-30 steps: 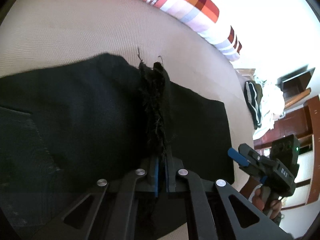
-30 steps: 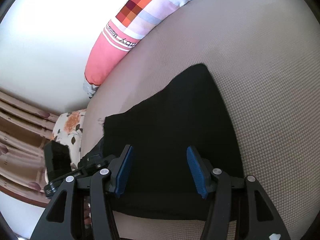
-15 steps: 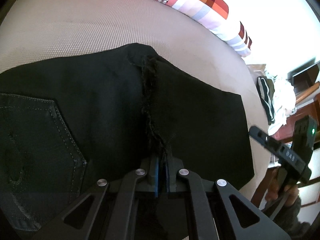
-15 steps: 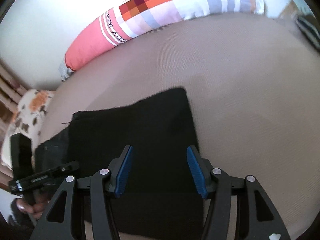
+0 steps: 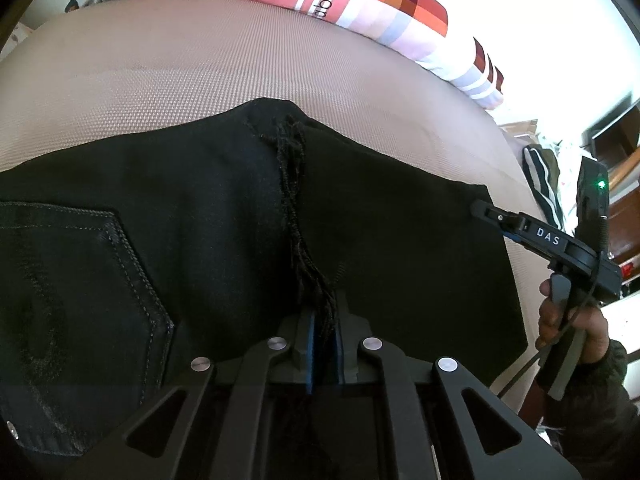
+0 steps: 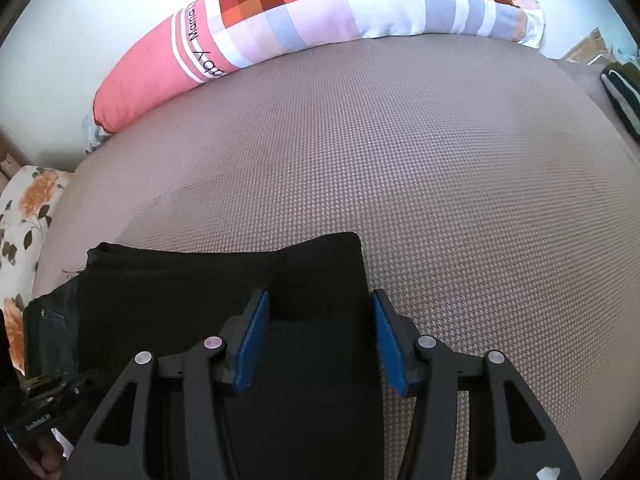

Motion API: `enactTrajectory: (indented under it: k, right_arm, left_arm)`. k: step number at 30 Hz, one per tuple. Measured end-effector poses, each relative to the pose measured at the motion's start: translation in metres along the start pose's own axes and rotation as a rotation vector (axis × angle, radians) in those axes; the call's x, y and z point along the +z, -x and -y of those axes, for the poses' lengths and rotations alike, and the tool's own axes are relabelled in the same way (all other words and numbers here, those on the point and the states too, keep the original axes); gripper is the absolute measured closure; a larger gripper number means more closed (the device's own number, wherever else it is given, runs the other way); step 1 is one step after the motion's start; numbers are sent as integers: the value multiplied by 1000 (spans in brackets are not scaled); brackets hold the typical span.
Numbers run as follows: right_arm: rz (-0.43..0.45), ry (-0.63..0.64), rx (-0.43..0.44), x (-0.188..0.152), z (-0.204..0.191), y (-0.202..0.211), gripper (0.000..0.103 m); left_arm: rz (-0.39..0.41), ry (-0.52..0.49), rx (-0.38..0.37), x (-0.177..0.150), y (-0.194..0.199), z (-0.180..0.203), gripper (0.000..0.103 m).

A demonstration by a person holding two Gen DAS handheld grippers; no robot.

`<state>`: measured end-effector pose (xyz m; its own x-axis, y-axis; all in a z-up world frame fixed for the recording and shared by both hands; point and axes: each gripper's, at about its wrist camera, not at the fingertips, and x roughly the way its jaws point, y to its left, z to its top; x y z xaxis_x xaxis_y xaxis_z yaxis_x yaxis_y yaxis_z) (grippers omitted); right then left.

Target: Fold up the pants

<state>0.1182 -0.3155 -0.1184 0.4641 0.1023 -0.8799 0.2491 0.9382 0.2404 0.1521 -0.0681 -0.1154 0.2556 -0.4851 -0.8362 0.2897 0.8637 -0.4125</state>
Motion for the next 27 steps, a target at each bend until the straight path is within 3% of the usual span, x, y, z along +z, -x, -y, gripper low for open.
enactTrajectory:
  k: [4,6,8,9,17,27]
  right_arm:
    - [-7,-17,2,-5,4,5,55]
    - [-10,-18,-2,-11,7,8,55]
    - [-12,-11,-7,-17,5,12,55]
    - [-13,-6,-10,-21,5,14,55]
    - [-22,19,-36,-45,0,25,54]
    - [-62,49,-67,-71,-3,39,51]
  left_arm:
    - [6,-8,19,-2,3,3,87]
    - [10,-13,23,-2,5,5,77]
    - [15,-19,30,-4,10,7,55]
    - [19,-22,43,-5,12,7,52]
    - [106,-6,116,-9,59,-9,51]
    - [201,5,281,-21,152,-68,43]
